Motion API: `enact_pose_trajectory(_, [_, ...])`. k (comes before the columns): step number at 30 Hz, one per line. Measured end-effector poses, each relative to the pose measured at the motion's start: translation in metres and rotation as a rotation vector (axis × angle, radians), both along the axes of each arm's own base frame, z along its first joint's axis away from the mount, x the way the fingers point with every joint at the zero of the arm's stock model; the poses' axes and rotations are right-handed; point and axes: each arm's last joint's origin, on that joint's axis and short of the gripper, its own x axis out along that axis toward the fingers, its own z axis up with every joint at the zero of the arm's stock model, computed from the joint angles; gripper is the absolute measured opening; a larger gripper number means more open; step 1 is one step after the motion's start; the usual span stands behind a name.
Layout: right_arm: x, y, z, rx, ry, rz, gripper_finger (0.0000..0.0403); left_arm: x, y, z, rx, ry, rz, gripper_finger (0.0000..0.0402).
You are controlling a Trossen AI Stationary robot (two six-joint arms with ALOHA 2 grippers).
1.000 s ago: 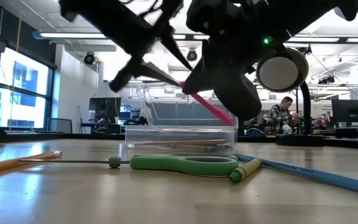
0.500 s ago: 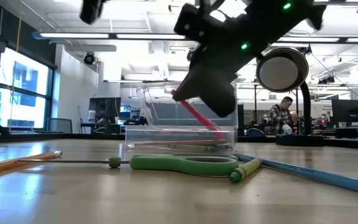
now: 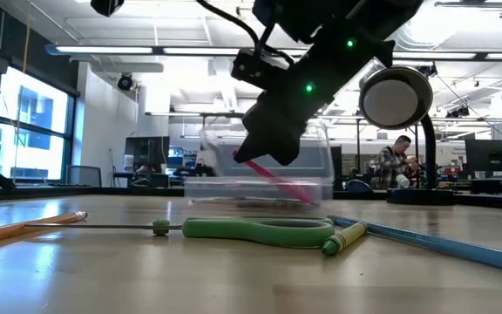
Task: Pick & place school supplies into a supply box
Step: Put the pink pen into the supply box, then put the yellow pen into the supply box
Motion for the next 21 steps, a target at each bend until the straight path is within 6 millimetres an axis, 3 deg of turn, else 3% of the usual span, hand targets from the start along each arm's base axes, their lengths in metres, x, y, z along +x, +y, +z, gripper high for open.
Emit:
enact_pose_trajectory(11, [0.0,-0.006,0.001,-0.06,0.007,-0.04,0.0105,0.0,-0.001,-0.001,0.001,0.012,-0.024,0.0191])
enact_pose_trajectory(21, [-0.004,0.007,-0.002,-0.001,0.0,-0.042,0.0095,0.0,-0.001,-0.001,0.0,0.012,-0.027,0.0191])
